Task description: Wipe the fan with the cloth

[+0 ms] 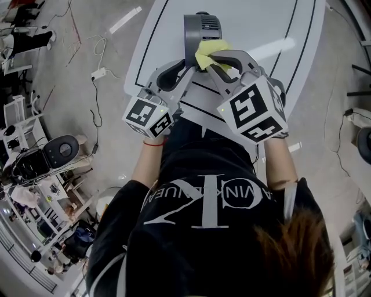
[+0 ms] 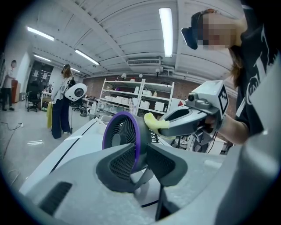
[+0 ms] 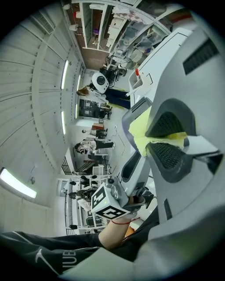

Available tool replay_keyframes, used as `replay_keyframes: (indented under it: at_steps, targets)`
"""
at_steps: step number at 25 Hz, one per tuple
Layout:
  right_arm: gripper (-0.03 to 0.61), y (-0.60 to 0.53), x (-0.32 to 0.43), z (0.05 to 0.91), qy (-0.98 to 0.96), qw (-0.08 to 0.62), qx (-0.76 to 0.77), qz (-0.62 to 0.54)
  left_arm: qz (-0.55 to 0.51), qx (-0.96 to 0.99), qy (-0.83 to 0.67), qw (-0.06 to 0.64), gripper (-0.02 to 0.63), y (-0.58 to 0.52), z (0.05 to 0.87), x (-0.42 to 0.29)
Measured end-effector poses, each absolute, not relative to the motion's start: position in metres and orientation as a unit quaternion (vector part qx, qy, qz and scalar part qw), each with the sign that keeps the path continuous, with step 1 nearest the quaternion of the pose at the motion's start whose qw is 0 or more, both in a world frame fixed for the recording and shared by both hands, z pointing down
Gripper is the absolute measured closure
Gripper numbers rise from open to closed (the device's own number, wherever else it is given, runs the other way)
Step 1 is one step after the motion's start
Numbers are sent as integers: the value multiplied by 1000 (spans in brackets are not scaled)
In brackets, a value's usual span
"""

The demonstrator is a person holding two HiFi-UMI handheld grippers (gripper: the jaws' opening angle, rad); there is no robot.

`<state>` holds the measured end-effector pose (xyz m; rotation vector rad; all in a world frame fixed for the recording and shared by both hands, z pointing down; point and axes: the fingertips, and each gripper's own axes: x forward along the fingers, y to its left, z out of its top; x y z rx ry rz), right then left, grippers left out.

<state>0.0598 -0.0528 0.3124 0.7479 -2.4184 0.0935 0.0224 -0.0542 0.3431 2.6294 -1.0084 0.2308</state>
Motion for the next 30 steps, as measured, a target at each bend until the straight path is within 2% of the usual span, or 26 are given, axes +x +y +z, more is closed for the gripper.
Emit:
replay_keyframes:
  at_steps: [20,30]
  targets:
    - [549,-19,54,346,-915,304,257,59,70,908,-379,164,526,-43,342,17]
    - [548,-8,42,339,-925,318,208,22,91,902,-390,159,531,-41,350,8]
